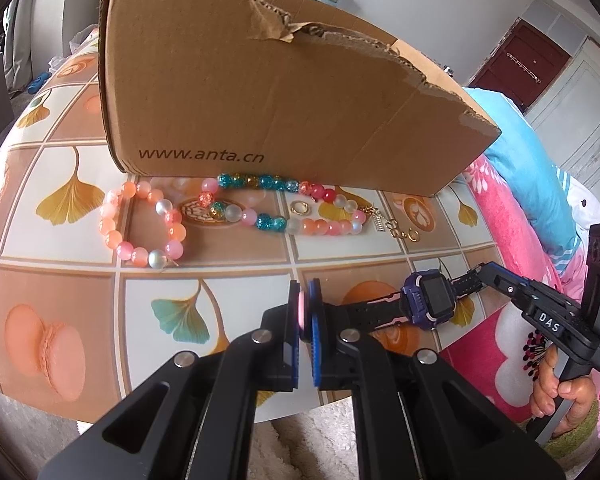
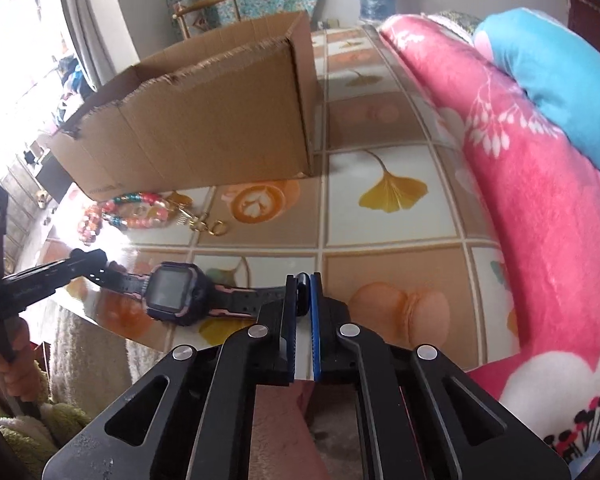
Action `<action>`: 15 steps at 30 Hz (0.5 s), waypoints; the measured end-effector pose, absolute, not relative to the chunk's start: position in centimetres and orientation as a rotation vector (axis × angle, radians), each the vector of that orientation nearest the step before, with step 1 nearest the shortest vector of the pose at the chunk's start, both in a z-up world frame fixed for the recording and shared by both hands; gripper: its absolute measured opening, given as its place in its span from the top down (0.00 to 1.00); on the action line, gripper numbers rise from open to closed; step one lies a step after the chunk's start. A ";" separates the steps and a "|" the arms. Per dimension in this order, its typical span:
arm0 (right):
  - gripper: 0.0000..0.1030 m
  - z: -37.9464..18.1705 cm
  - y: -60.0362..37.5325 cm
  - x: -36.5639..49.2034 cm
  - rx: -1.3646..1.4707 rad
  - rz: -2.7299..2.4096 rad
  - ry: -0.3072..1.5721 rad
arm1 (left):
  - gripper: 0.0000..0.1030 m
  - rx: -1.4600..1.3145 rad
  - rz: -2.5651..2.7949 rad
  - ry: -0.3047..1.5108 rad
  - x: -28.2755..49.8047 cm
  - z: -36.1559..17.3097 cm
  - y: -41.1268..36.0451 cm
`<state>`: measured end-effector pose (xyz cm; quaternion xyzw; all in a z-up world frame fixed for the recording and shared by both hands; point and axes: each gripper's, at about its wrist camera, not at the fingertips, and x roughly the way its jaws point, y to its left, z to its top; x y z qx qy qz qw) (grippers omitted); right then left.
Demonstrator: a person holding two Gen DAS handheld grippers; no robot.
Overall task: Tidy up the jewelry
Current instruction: 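Carry the smartwatch with the left gripper over the box and release it inside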
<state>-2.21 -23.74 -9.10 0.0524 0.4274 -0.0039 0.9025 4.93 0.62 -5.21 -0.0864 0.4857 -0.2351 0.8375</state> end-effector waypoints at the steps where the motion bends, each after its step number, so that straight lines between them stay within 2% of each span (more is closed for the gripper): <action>1: 0.99 -8.8 -23.6 -2.5 0.122 0.029 0.868 | 0.96 -0.178 -0.497 1.026 4.9 -5.2 0.6; 5: 0.98 -8.8 -23.4 -2.6 0.151 0.073 0.855 | 0.96 -0.180 -0.496 1.023 4.8 -5.2 0.6; 8: 0.94 -9.8 -23.8 -2.0 0.176 0.051 0.892 | 0.96 -0.183 -0.495 1.025 4.9 -5.3 0.7; 12: 0.94 -10.1 -23.7 -1.7 0.189 0.046 0.887 | 0.96 -0.186 -0.495 1.023 4.9 -5.4 0.7; 15: 0.98 -10.0 -22.9 -1.9 0.116 0.010 0.871 | 0.96 -0.181 -0.491 1.011 4.8 -5.4 0.6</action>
